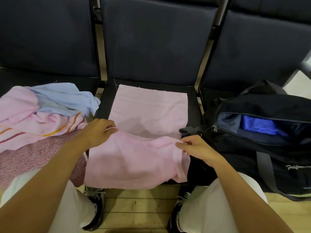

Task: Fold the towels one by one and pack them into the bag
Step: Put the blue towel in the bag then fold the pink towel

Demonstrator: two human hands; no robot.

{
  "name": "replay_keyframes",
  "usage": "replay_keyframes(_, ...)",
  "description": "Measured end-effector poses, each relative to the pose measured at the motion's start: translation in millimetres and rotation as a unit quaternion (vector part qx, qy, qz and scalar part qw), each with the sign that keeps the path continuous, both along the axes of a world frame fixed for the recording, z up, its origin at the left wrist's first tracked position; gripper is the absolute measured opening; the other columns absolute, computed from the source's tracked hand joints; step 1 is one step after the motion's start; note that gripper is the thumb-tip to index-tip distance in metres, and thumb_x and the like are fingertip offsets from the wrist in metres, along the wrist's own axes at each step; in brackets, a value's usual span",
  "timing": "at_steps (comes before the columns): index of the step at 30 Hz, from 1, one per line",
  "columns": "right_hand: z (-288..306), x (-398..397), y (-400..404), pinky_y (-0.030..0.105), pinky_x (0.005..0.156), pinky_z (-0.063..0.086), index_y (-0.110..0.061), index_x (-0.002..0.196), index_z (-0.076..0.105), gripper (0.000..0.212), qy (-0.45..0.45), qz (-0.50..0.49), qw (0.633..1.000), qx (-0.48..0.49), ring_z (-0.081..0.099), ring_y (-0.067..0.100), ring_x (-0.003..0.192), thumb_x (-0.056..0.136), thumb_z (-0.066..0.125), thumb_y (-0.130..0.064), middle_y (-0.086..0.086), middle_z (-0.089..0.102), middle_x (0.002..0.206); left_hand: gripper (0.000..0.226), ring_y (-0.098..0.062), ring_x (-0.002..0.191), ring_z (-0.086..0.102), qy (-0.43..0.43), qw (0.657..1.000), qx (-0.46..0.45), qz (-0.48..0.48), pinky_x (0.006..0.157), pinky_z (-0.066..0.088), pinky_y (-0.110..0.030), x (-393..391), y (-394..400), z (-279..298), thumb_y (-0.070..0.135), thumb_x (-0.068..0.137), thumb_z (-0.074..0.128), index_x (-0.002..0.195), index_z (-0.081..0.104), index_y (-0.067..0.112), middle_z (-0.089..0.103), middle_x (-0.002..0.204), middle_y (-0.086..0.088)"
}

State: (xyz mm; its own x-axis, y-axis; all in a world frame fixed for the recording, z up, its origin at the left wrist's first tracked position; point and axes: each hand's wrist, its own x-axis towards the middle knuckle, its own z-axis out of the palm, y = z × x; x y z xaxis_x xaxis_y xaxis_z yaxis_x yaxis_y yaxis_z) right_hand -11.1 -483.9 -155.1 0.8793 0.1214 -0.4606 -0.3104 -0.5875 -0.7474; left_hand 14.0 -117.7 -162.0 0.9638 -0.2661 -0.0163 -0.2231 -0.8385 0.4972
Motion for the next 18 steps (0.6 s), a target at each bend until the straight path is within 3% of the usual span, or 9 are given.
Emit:
replay_keyframes(3, -4.2, 14.0, 2.2, 0.029, 0.081, 0.055, -0.008, 0.095, 0.076, 0.013, 0.013, -0.030, 0.999, 0.001, 0.069, 0.017, 0.083, 0.090, 0.066, -0.014, 0.006, 0.074, 0.089, 0.017, -0.008, 0.062, 0.053, 0.014, 1.000, 0.019, -0.007, 0.065, 0.049, -0.034, 6.7, -0.2, -3.7, 0.026, 0.095, 0.059, 0.079, 0.056, 0.028, 0.053, 0.063, 0.013)
replay_keyframes(6, -9.1, 20.5, 6.9, 0.029, 0.068, 0.046, 0.007, 0.078, 0.061, 0.020, 0.020, 0.006, 0.999, -0.047, 0.055, 0.018, 0.068, 0.084, 0.065, -0.011, 0.008, 0.053, 0.071, 0.017, -0.009, 0.063, 0.055, 0.027, 0.999, 0.023, -0.008, 0.062, 0.043, -0.030, 15.0, 0.5, -7.2, 0.029, 0.095, 0.059, 0.079, 0.055, 0.029, 0.056, 0.065, 0.010)
replay_keyframes(9, -11.1, 22.0, 15.0, 0.020, 0.053, 0.031, -0.009, 0.067, 0.050, 0.032, 0.008, 0.001, 0.996, -0.085, 0.039, 0.012, 0.056, 0.087, 0.071, -0.022, 0.002, 0.038, 0.060, 0.019, -0.012, 0.066, 0.057, 0.069, 0.996, 0.061, -0.013, 0.063, 0.044, -0.029, 23.2, 2.8, -11.5, 0.032, 0.094, 0.059, 0.076, 0.054, 0.032, 0.061, 0.071, 0.004)
replay_keyframes(11, -13.8, 24.4, 16.9, 0.020, 0.052, 0.032, -0.010, 0.062, 0.046, 0.042, 0.002, -0.002, 0.995, -0.098, 0.040, 0.014, 0.055, 0.089, 0.070, -0.031, 0.003, 0.038, 0.057, 0.025, -0.012, 0.067, 0.059, 0.097, 0.993, 0.067, -0.022, 0.064, 0.048, -0.031, 26.1, 2.6, -14.3, 0.033, 0.093, 0.061, 0.070, 0.052, 0.038, 0.063, 0.072, 0.005)
replay_keyframes(15, -17.3, 34.6, 20.7, 0.025, 0.052, 0.027, -0.008, 0.064, 0.046, 0.027, -0.008, 0.014, 0.987, -0.161, 0.034, 0.016, 0.057, 0.087, 0.059, -0.011, 0.003, 0.035, 0.060, 0.031, -0.012, 0.064, 0.058, 0.126, 0.991, 0.046, -0.011, 0.062, 0.047, -0.032, 35.0, 2.4, -14.0, 0.033, 0.094, 0.061, 0.063, 0.054, 0.036, 0.060, 0.065, 0.006)
replay_keyframes(18, -15.3, 38.0, 20.3, 0.013, 0.040, 0.028, -0.012, 0.061, 0.052, 0.029, -0.059, -0.001, 0.975, -0.213, 0.039, 0.017, 0.051, 0.087, 0.053, -0.002, -0.002, 0.041, 0.058, 0.037, -0.009, 0.062, 0.052, 0.128, 0.990, 0.067, 0.004, 0.062, 0.038, -0.028, 38.8, 3.7, -11.3, 0.031, 0.095, 0.060, 0.060, 0.048, 0.034, 0.052, 0.061, 0.010)
